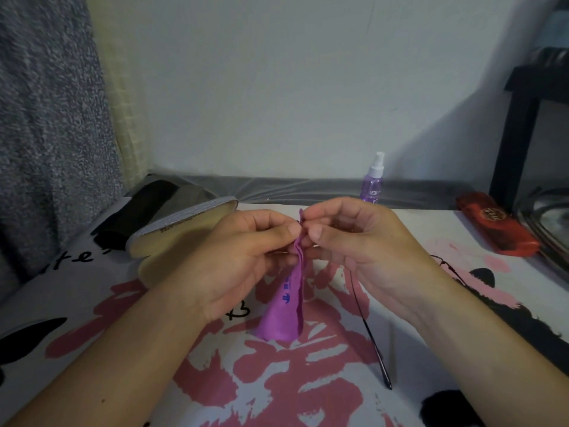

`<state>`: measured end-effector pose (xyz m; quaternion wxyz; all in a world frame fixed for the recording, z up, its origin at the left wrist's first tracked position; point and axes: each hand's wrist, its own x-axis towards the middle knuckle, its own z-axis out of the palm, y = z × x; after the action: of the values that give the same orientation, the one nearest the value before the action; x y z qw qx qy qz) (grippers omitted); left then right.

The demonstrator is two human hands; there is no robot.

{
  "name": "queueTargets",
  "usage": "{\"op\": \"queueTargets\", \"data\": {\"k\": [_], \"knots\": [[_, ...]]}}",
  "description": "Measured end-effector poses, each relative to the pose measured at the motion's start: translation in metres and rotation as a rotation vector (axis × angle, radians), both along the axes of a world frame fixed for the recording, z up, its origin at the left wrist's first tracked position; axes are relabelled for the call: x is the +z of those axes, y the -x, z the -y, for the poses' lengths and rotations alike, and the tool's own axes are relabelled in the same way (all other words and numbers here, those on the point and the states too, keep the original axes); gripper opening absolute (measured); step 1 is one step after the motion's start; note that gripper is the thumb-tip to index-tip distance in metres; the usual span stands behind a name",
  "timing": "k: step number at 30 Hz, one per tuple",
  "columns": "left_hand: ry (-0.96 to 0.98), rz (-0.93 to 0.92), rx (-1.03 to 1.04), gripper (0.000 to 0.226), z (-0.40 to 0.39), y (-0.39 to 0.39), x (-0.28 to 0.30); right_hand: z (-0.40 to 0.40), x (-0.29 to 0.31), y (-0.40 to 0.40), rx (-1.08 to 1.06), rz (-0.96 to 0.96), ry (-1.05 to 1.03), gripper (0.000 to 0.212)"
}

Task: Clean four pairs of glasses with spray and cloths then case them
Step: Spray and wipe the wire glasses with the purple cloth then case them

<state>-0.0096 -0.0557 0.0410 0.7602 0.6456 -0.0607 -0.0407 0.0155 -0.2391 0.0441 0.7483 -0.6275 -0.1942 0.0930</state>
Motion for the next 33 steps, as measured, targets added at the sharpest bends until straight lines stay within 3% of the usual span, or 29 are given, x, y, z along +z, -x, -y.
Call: {"op": "queueTargets", "data": {"k": [5, 19, 25, 29, 33], "knots": [[-0.004, 0.05, 0.004, 0.013, 0.003, -0.001, -0.005, -0.003, -0.002, -0.001, -0.002, 0.015, 0.009, 0.037], [0.007, 0.03, 0.054, 0.007, 0.006, 0.003, 0.0, -0.002, -0.002, 0.0, -0.003, 0.016, -0.047, 0.034], [0.085, 0.0, -0.066, 0.023, 0.005, 0.002, -0.001, -0.006, 0.0, 0.003, 0.004, 0.013, -0.07, 0.038], [0.054, 0.013, -0.086, 0.015, 0.002, 0.004, 0.004, -0.003, 0.001, 0.001, 0.01, 0.055, -0.017, 0.041], [0.07, 0.092, 0.159, 0.014, -0.009, 0.001, 0.014, 0.005, 0.005, -0.002, -0.063, 0.096, -0.043, 0.044]]}}
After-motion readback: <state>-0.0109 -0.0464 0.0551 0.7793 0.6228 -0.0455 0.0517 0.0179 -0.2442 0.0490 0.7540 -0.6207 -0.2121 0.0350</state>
